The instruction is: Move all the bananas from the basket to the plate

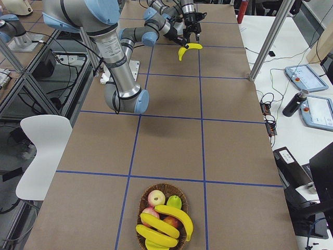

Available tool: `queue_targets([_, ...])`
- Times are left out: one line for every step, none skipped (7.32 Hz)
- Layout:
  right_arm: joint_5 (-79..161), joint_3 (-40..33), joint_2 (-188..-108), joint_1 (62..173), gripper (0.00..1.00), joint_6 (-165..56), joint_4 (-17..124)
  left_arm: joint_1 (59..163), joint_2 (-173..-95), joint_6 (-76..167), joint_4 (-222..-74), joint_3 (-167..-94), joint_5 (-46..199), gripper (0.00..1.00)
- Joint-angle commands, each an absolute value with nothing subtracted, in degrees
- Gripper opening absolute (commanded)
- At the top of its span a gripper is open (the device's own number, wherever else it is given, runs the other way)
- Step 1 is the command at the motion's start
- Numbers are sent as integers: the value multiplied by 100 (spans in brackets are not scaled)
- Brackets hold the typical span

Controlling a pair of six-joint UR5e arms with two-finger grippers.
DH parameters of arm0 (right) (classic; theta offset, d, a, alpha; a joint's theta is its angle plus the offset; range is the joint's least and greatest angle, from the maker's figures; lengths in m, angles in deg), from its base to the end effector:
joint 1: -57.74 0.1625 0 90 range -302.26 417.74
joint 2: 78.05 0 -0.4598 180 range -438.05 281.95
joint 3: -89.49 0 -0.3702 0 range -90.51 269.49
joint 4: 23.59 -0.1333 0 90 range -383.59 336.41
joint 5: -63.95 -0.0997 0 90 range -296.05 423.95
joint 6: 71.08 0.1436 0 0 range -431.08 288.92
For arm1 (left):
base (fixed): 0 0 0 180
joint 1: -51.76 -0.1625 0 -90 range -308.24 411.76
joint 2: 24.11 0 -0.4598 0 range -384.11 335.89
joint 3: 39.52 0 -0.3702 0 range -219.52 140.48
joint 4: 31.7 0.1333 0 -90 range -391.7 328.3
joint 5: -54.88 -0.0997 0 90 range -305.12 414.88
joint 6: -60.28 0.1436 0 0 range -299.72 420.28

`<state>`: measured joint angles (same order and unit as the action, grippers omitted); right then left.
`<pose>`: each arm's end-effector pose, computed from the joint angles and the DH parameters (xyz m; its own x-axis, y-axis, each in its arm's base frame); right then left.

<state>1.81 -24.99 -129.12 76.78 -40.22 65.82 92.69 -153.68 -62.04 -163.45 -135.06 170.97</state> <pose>-0.5136 -0.3892 0.1552 0.8010 -0.5264 0.2852 0.0041 0.4812 0.8766 0.4741 -0.5040 0.1622 -0.1022 -0.5469 -0.8309 0.2390 0.7973 -0.5542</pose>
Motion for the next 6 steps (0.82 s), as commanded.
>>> queue_targets([208,-2521,-12876,7620,0,-4015,6554,9027,-15357,-6232,-16345,-13479,16819,94])
queue_targets([208,-2530,-12876,7628,0,-4015,6553,8904,-15349,-6206,-16354,-13488,16678,69])
queue_targets([199,-2547,-12876,7620,0,-4006,6545,8894,-15331,-6163,-16371,-13523,16659,9])
queue_targets([190,-2547,-12876,7619,1,-3980,6475,8903,-15313,-6153,-16371,-13532,16650,0])
queue_targets([173,-2530,-12920,7611,43,-3971,6266,8903,-15313,-6145,-16371,-13541,16659,0])
queue_targets([181,-2521,-12964,7602,99,-3945,6063,8911,-15278,-6145,-16371,-13567,16659,0])
